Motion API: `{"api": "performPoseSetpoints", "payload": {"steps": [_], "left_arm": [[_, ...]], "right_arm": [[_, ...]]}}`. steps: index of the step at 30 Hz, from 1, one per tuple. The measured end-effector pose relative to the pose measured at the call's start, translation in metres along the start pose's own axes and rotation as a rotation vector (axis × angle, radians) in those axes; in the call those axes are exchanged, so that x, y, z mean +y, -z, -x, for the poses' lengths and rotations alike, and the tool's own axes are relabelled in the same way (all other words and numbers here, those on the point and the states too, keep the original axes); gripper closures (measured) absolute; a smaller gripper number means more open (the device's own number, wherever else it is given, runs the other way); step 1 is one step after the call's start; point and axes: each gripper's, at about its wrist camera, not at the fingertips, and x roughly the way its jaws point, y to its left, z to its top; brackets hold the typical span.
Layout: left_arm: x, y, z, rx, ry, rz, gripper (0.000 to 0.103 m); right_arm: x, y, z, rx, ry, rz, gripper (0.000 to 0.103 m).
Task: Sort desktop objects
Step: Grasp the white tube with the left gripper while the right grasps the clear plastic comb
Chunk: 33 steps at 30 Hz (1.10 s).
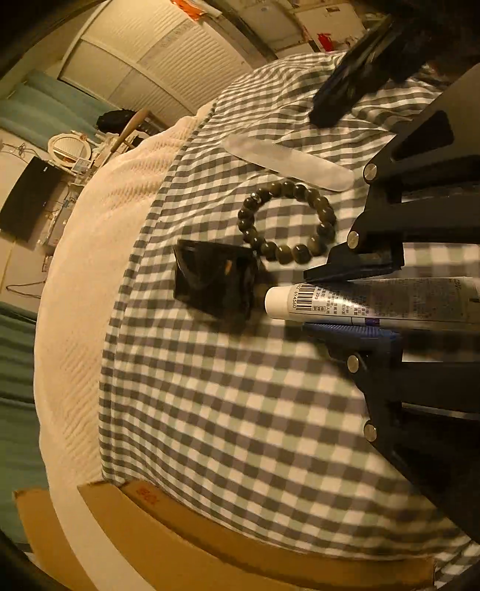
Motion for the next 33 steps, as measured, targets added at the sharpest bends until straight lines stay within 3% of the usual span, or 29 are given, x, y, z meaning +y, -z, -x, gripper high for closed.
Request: {"api": "performPoseSetpoints", "payload": {"steps": [10, 12, 14, 16, 25, 33], "left_arm": [[-0.003, -0.004, -0.003, -0.023, -0.039, -0.07, 0.082], [-0.003, -0.003, -0.005, -0.021, -0.035, -0.074, 0.082], [-0.004, -0.001, -0.005, -0.019, -0.045, -0.084, 0.082], [-0.004, 0.001, -0.002, -0.021, -0.056, -0.093, 0.082], [-0.009, 0.007, 0.039, -0.052, -0.032, -0.112, 0.082], [-0.006, 0.02, 0.084, -0.078, -0.003, -0.146, 0.082]], "right_arm": [[0.015, 0.0, -0.061, 0.095, 0.009, 0.015, 0.049], [0.01, 0.002, -0.066, 0.103, -0.004, -0.002, 0.077], [0.008, 0.003, -0.065, 0.103, -0.031, -0.009, 0.093], [0.008, 0.003, -0.058, 0.086, -0.031, -0.009, 0.099], [0.01, 0.019, -0.002, 0.066, -0.082, -0.029, 0.1], [0.034, 0.032, 0.072, 0.016, -0.027, 0.024, 0.1]]}}
